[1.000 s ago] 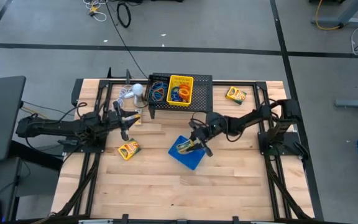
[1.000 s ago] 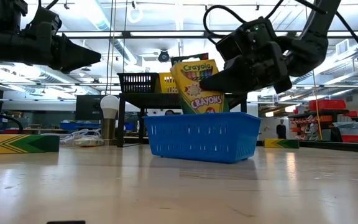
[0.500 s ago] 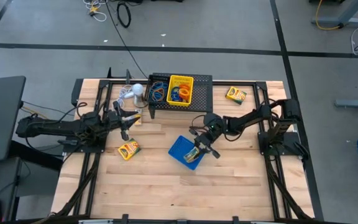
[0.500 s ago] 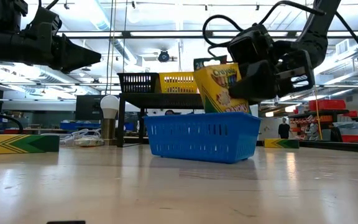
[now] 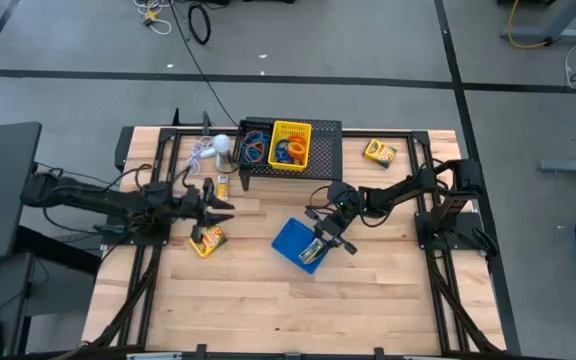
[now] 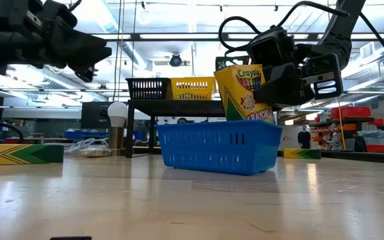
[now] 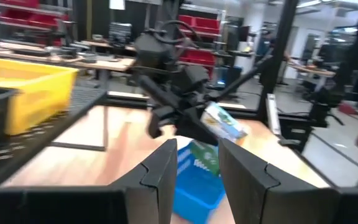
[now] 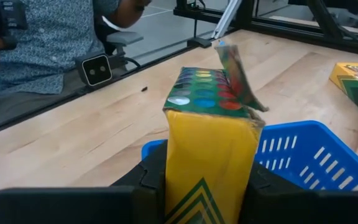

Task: Pick & Place Office Desk Supplies
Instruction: Put the big yellow crayon box into the blue basket

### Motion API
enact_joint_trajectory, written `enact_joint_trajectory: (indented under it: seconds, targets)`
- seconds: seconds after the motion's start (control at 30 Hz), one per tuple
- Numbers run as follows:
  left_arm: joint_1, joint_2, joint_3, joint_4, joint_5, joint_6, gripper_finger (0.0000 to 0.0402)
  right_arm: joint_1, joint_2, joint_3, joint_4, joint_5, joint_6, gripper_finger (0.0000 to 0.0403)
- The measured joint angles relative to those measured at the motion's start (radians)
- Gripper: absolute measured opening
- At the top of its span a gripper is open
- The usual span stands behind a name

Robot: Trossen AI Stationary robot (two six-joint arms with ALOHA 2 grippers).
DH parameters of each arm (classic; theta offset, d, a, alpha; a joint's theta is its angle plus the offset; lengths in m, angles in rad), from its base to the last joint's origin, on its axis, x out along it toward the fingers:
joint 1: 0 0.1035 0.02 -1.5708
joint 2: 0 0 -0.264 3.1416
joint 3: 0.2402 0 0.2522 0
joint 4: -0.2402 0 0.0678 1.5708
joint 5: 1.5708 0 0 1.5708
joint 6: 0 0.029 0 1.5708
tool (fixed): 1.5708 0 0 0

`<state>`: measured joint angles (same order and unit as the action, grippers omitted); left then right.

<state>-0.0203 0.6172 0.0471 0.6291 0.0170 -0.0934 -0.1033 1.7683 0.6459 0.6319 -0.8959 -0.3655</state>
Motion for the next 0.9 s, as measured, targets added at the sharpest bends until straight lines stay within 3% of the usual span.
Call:
enact_joint_trajectory:
  seconds: [0.23, 0.47, 0.57, 0.67, 0.9]
  targets:
    - [-0.042, 0.443, 0.092, 0.318, 0.099, 0.013, 0.0125, 0.000, 0.000, 0.000, 0.000, -0.001, -0.007, 0.0101]
    - [-0.045, 0.853, 0.346, 0.338, 0.255, 0.157, 0.0118, 0.000, 0.000, 0.000, 0.000, -0.002, -0.007, 0.0101]
    - [-0.030, 0.949, 0.406, 0.341, 0.330, 0.199, 0.0081, 0.000, 0.000, 0.000, 0.000, -0.002, 0.009, 0.0101]
    - [-0.023, 0.997, 0.435, 0.344, 0.390, 0.244, 0.0019, 0.000, 0.000, 0.000, 0.000, -0.002, 0.017, 0.0101]
    - [-0.008, 1.054, 0.479, 0.345, 0.374, 0.299, 0.0004, 0.002, 0.000, 0.000, 0.001, -0.002, 0.007, 0.0101]
